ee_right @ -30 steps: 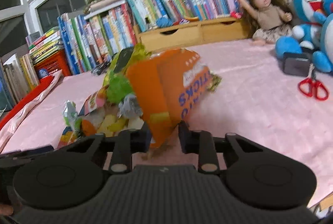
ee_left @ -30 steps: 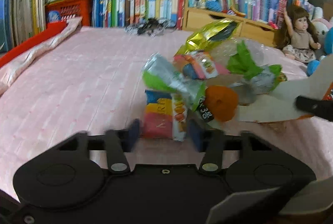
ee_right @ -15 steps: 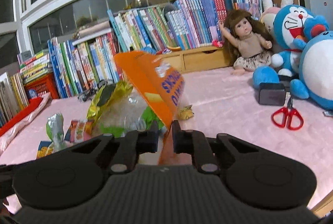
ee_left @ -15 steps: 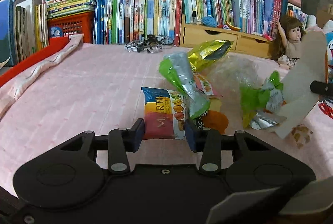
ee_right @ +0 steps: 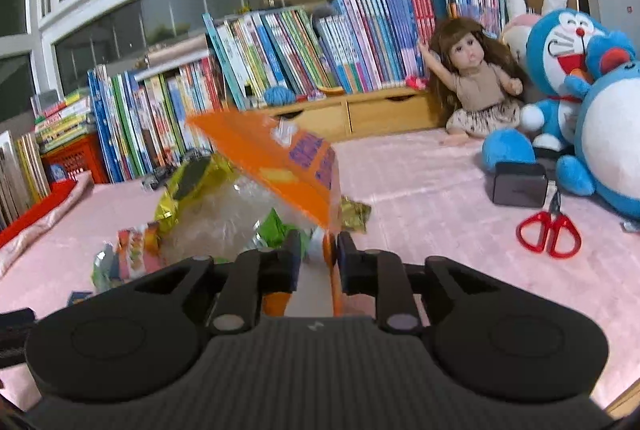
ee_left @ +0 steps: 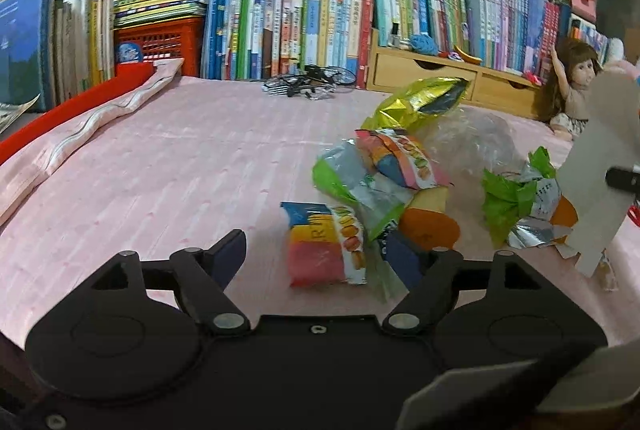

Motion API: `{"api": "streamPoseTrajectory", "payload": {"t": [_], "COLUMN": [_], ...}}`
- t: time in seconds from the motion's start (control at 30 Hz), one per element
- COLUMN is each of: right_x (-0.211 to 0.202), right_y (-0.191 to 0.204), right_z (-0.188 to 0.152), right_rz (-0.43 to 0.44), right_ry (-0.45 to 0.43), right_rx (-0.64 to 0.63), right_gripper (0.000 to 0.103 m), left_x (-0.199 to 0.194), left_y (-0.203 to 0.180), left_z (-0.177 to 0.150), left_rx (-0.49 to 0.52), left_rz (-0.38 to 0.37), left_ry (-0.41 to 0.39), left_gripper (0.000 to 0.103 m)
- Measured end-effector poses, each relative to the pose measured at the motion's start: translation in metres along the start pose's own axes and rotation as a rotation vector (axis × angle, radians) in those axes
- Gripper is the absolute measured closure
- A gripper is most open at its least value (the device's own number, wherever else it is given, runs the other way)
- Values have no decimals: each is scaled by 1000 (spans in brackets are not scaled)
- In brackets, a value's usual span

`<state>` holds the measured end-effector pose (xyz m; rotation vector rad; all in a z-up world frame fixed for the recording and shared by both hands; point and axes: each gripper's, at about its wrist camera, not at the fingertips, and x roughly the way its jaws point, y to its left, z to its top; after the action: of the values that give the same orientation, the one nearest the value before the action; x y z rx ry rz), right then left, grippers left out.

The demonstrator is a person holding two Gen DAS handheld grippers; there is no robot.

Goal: Collect trash
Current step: 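Grasp the orange STICKS box with the right tool while the left tool grasps the colourful snack bag, then lower both held items past the table edge toward the black bin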

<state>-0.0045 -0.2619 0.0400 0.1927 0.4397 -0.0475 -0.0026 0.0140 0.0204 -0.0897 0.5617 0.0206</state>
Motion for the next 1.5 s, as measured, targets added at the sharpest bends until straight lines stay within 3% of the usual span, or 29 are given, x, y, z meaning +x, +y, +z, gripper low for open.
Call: {"api": "streamPoseTrajectory", "payload": {"t": [0.07,0.13,0.3,0.47,0.53,0.63,0.73,1.0,1.2,1.5], "right_x": [3,5,9,12,8,1,-5,-22,-38,-65], "right_y": [0,1,6,9,9,8,5,-6,-8,4], "right_z": [-3,-5,-8,-10,-7,2,11,25,32,28], "right_rz": [-6,-17,-31,-41,-24,-2,2,26,49,187], "right_ry": [7,7,17,23,15,-12,-46,-124,-188,-177], "right_rx": [1,-11,-41,-58,-54,-50,-37,3,20,-17], "right_gripper": [72,71,71,77,78,80,81,82,82,82], "left_x": [1,5,22,40,41,34,19,-22,-42,-61], "left_y": [8,19,47,40,36,31,22,12,13,15], "left_z": [0,2,2,7,10,16,23,41,41,29], "left_rx": [-32,-94,-298,-291,-285,-260,-195,-137,-130,-137], "left_rz": [-2,-6,-93,-102,-91,-86,-28,60,29,-67], "left_ry": [12,42,104,110,130,102,28,-131,-155,-116], "left_gripper": [32,60,59,57,94,95,95,95,94,94]}}
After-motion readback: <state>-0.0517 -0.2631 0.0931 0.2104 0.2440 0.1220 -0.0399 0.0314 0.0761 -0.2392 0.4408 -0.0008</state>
